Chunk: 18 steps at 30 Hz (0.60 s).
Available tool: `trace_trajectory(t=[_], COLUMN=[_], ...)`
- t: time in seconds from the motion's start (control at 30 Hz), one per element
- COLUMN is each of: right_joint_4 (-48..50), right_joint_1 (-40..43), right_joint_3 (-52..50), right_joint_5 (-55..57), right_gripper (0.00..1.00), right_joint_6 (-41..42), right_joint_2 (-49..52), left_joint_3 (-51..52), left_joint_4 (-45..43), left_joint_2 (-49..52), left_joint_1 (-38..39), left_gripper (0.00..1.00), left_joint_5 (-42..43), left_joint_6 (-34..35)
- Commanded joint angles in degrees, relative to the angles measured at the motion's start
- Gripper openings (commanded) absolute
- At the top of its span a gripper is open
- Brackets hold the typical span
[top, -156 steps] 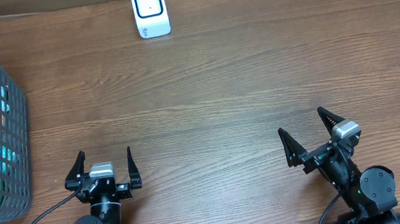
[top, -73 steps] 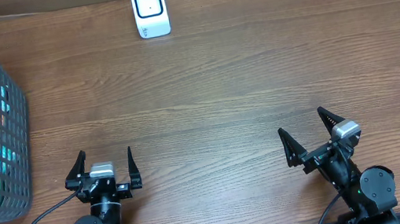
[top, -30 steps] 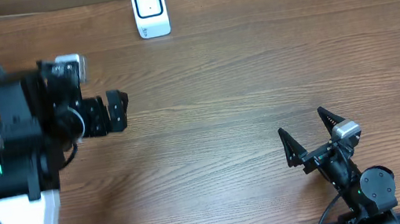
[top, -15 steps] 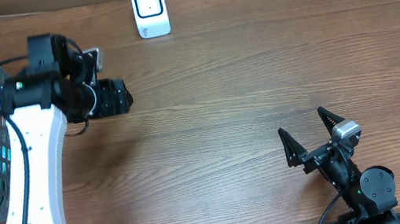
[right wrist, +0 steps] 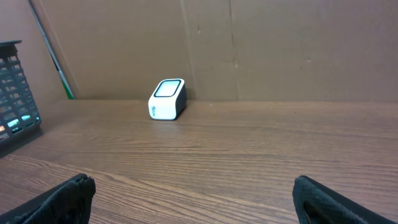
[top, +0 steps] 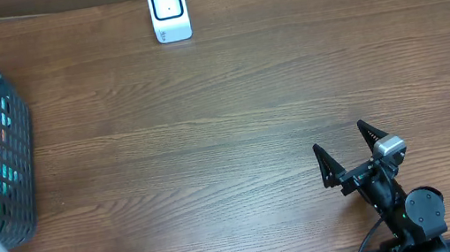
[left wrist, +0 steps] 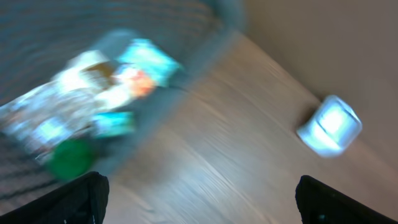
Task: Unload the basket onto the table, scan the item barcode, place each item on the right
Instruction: 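Reach the left gripper into the grey basket toward the green-lidded jar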
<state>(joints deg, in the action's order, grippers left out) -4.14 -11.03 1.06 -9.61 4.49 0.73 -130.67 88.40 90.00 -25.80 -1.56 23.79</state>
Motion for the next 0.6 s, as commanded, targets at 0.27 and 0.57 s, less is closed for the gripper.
trace_trajectory(t=[0.27,0.57], right_joint_4=[0.2,0.2], right_joint_1=[-0.4,-0.4], right_joint_3=[-0.6,-0.6], right_joint_5=[0.6,0.6], right_gripper=[1.0,1.0], right_joint_6=[0.3,0.3], right_joint_2=[-0.6,-0.6], left_joint_3=[-0.3,1.0], left_joint_4=[3.0,8.4], left_joint_2=[8.6,19.8], left_joint_1=[-21.9,-23.1], left_gripper=[1.0,1.0], left_joint_5=[-1.1,-1.4], left_joint_6=[5.1,-0.7])
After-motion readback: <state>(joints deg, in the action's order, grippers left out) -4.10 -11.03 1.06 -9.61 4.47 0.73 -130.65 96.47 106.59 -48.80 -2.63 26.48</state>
